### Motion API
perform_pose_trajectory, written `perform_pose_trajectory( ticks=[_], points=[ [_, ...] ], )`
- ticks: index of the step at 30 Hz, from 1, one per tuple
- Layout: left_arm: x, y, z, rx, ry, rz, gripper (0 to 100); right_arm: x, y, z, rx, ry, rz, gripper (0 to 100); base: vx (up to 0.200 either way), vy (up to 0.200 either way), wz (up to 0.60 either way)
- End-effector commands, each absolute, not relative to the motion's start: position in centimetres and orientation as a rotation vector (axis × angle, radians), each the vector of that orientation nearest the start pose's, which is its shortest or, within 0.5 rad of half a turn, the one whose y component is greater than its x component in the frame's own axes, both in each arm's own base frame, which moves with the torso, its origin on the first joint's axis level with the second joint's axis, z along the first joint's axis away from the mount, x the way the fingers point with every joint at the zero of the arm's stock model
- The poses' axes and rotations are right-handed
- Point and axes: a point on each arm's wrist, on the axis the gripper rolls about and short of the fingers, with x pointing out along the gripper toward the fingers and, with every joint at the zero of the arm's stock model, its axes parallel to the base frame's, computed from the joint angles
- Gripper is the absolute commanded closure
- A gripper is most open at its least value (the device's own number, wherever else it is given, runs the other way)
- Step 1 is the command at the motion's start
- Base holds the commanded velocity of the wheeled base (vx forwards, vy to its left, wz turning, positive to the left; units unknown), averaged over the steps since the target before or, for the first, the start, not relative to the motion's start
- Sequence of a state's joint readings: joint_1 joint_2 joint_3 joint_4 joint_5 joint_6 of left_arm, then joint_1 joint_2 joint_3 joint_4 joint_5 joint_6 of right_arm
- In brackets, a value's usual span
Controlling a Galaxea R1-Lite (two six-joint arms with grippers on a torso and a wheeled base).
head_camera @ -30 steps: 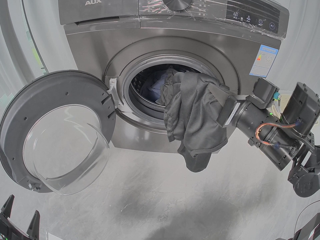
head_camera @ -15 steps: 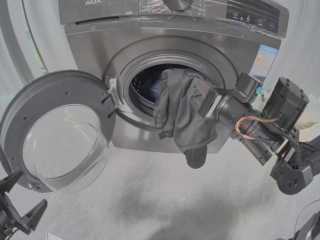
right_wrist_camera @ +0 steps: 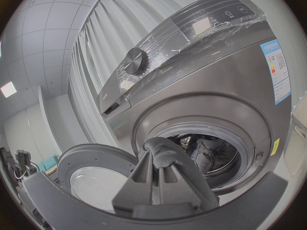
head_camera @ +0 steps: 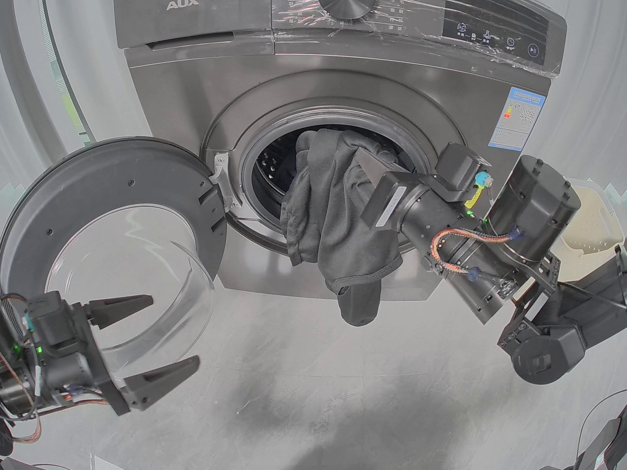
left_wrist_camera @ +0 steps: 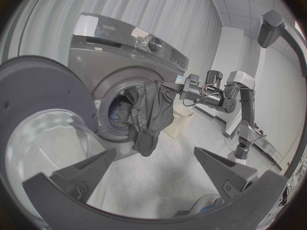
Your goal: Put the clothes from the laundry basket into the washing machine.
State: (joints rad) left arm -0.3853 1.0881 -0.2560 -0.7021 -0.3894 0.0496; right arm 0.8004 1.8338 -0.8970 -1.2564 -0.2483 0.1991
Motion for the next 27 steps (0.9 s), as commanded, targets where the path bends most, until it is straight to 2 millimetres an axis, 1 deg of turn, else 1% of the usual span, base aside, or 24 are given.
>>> perform_pose_trajectory(
  ticks=[1,2,3,5,6,7,8,13,17,18,20,27],
  points=[
    [16.3,-10.0,15.6,0.061,0.221,-0.853,0,24.6,24.6,21.9,0.347,-0.222,0.574,100,0.000,0.000,0.00],
    [17.2,-10.5,15.4,0.060,0.218,-0.856,0,24.6,24.6,21.8,0.344,-0.222,0.574,100,0.000,0.000,0.00],
    [17.7,-10.8,15.4,0.060,0.213,-0.857,0,24.6,24.6,21.9,0.339,-0.225,0.575,100,0.000,0.000,0.00],
    [18.0,-11.0,15.3,0.058,0.211,-0.857,0,24.6,24.6,21.9,0.339,-0.225,0.573,100,0.000,0.000,0.00],
    [18.8,-11.5,15.1,0.049,0.204,-0.859,0,24.6,24.5,21.9,0.340,-0.226,0.573,100,0.000,0.000,0.00],
    [18.8,-11.5,15.1,0.049,0.204,-0.859,0,24.6,24.5,21.9,0.340,-0.226,0.573,100,0.000,0.000,0.00],
    [19.4,-12.2,14.9,0.037,0.197,-0.861,0,24.6,24.5,21.9,0.340,-0.226,0.573,100,0.000,0.000,0.00],
    [20.7,-13.7,15.0,0.005,0.169,-0.846,0,24.6,24.6,21.9,0.339,-0.226,0.574,100,0.000,0.000,0.00],
    [20.9,-14.5,14.9,-0.025,0.181,-0.865,0,24.5,24.6,21.9,0.334,-0.226,0.575,100,0.000,0.000,0.00],
    [21.2,-15.1,14.9,-0.054,0.195,-0.876,0,24.5,24.6,21.9,0.334,-0.226,0.574,100,0.000,0.000,0.00],
    [21.6,-15.7,14.9,-0.081,0.204,-0.881,0,24.5,24.6,21.9,0.332,-0.226,0.574,100,0.000,0.000,0.00],
    [23.9,-17.3,14.2,-0.116,0.229,-0.878,0,24.4,24.5,22.0,0.334,-0.229,0.575,100,0.000,0.000,0.00]
  ],
)
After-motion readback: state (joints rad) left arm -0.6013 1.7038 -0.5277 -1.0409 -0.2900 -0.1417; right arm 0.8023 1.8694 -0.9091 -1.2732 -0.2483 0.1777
